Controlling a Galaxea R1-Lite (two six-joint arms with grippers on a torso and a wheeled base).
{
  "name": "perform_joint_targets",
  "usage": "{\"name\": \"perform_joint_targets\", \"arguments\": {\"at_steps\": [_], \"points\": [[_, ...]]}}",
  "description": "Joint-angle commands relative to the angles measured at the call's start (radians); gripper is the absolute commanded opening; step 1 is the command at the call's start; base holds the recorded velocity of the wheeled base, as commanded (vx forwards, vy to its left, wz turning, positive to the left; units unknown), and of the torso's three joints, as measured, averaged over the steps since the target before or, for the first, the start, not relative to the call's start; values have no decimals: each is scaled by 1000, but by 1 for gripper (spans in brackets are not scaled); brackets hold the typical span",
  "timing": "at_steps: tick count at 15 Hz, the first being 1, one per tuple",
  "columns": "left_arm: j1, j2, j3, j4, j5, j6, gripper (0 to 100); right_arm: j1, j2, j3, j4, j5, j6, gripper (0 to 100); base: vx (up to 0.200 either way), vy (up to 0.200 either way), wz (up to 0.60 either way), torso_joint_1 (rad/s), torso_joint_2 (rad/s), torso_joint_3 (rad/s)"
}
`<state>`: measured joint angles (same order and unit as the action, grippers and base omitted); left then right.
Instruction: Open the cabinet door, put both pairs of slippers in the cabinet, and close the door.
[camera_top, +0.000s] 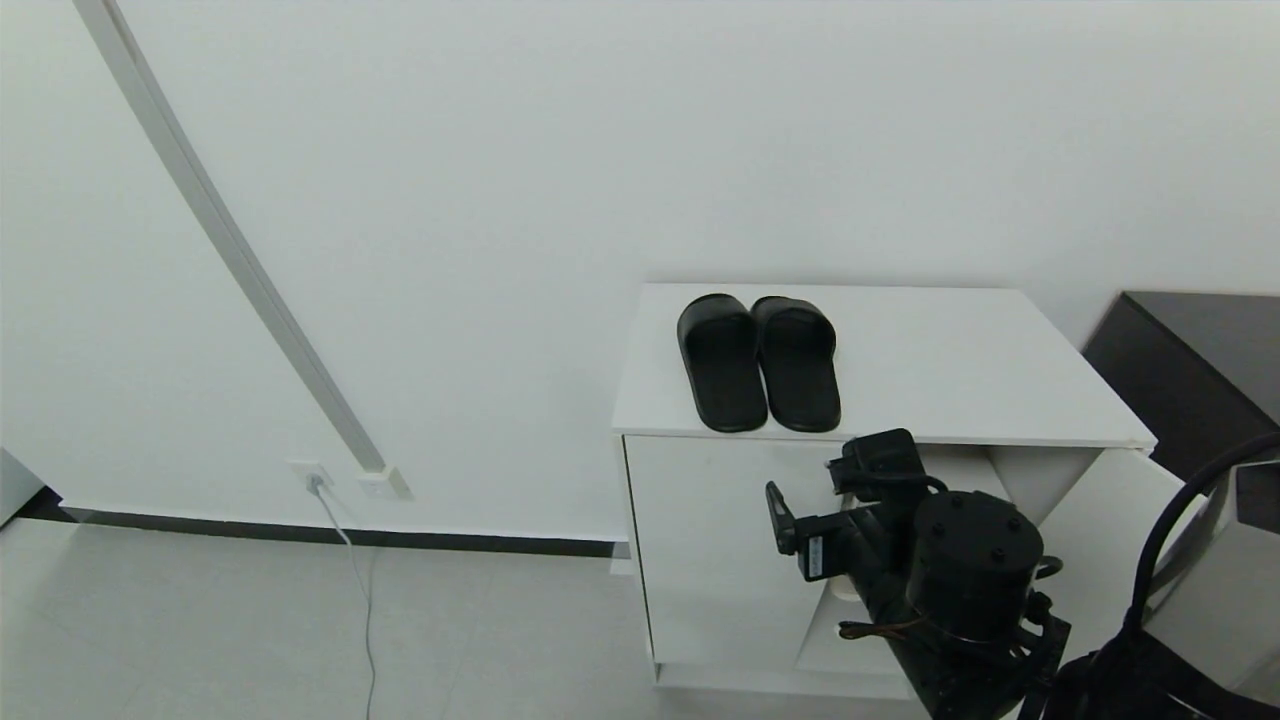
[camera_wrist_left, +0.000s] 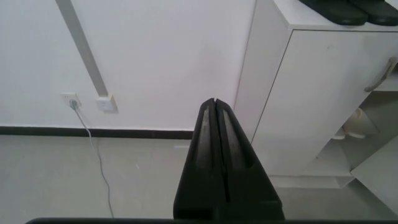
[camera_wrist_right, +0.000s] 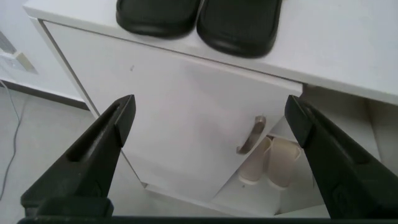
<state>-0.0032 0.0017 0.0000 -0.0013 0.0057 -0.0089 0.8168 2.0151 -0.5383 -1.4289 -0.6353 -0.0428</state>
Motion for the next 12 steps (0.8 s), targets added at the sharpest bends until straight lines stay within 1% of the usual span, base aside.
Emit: {"name": "perform_joint_targets", "arguments": {"at_steps": [1, 4, 8, 10, 11, 12], "points": [[0, 1, 0, 0, 0, 0, 0, 1, 2, 0, 1, 2, 0, 100, 0, 0, 0, 178, -359, -198], [0, 1, 0, 0, 0, 0, 0, -16, -6, -2, 1, 5, 0, 100, 0, 0, 0, 170, -364, -199], [0, 1, 0, 0, 0, 0, 0, -13, 14, 0, -7, 5, -17, 100, 0, 0, 0, 165, -350, -192], [0, 1, 0, 0, 0, 0, 0, -15, 31, 0, -51, 9, -42, 100, 0, 0, 0, 59, -137, -66], [0, 1, 0, 0, 0, 0, 0, -16, 34, -34, -31, 8, -52, 100, 0, 0, 0, 0, 0, 0], [0, 1, 0, 0, -1, 1, 0, -24, 31, -95, 54, 6, -46, 100, 0, 0, 0, 0, 0, 0]]}}
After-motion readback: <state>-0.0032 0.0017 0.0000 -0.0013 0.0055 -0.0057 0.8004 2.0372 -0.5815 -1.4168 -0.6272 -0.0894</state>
